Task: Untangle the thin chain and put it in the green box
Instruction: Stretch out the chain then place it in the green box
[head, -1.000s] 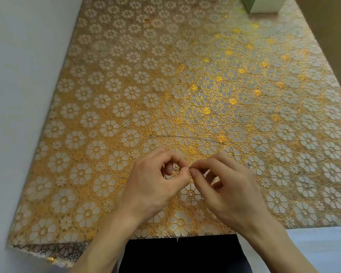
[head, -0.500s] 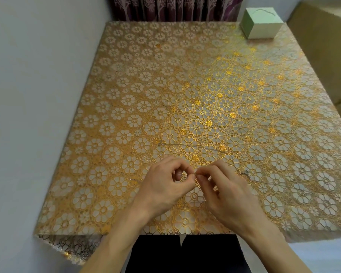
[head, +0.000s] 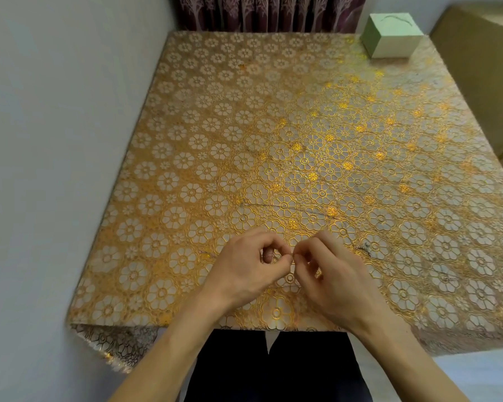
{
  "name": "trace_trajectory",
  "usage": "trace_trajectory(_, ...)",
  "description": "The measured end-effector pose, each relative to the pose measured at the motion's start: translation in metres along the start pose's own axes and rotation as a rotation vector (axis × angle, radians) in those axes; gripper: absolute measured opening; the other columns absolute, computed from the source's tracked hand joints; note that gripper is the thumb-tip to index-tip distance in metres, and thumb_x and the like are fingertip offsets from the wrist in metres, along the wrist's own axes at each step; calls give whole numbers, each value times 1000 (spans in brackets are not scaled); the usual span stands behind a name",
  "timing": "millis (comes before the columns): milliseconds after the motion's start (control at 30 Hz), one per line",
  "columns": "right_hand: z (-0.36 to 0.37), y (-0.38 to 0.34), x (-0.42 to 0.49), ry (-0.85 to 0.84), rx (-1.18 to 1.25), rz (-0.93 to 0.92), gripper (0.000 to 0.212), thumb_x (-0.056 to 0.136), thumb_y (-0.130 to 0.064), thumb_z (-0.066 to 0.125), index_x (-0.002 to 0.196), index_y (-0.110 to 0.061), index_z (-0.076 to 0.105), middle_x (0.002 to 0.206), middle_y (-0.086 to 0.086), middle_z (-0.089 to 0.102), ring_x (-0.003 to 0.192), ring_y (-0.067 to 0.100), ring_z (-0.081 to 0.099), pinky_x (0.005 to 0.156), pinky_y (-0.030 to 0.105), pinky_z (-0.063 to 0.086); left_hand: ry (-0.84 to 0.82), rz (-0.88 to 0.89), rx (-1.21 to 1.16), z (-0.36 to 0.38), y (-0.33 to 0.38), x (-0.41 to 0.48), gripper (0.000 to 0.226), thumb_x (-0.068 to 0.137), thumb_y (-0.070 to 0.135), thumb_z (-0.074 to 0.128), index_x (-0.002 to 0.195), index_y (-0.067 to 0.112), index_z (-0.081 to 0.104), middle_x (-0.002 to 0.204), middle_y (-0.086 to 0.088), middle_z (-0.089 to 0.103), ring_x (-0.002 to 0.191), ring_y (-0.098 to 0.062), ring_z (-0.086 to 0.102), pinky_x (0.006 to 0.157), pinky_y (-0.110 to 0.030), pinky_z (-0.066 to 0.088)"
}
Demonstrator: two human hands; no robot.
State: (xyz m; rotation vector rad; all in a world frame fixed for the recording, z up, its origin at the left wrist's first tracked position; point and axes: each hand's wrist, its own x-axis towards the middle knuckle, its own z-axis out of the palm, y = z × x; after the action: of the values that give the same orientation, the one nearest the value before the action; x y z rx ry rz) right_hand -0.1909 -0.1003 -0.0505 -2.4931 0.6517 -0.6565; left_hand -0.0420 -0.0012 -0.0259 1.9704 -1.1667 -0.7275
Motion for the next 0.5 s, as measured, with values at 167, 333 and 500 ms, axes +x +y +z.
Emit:
trace_trajectory(167, 1, -2, 0, 2, 8, 24, 19, 93, -31, 52, 87, -16, 62, 86, -9, 54, 63, 12, 54, 55, 31, 48, 1, -40, -43, 2, -1, -2, 7, 85, 27, 73, 79, 30, 71, 72, 11, 52, 68, -3, 49, 63, -14, 39)
trace_trajectory(333, 2, 0, -1, 10, 121, 105, 15, 92, -30, 54, 87, -18, 61, 87, -13, 53, 70, 6, 55, 61, 26, 50, 36, -73, -157, 1, -4, -4, 5, 86, 24, 75, 81, 26, 73, 81, 14, 63, 68, -1, 54, 65, -16, 44)
trace_trajectory(500, -5, 0, 0, -130, 407, 274, 21, 95, -31, 61, 116, -32, 64, 111, -19, 64, 61, 17, 63, 57, 21, 48, 25, -37, -116, -3, -3, -5, 1, 88, 32, 74, 89, 32, 75, 77, 13, 60, 69, 0, 53, 63, -16, 41)
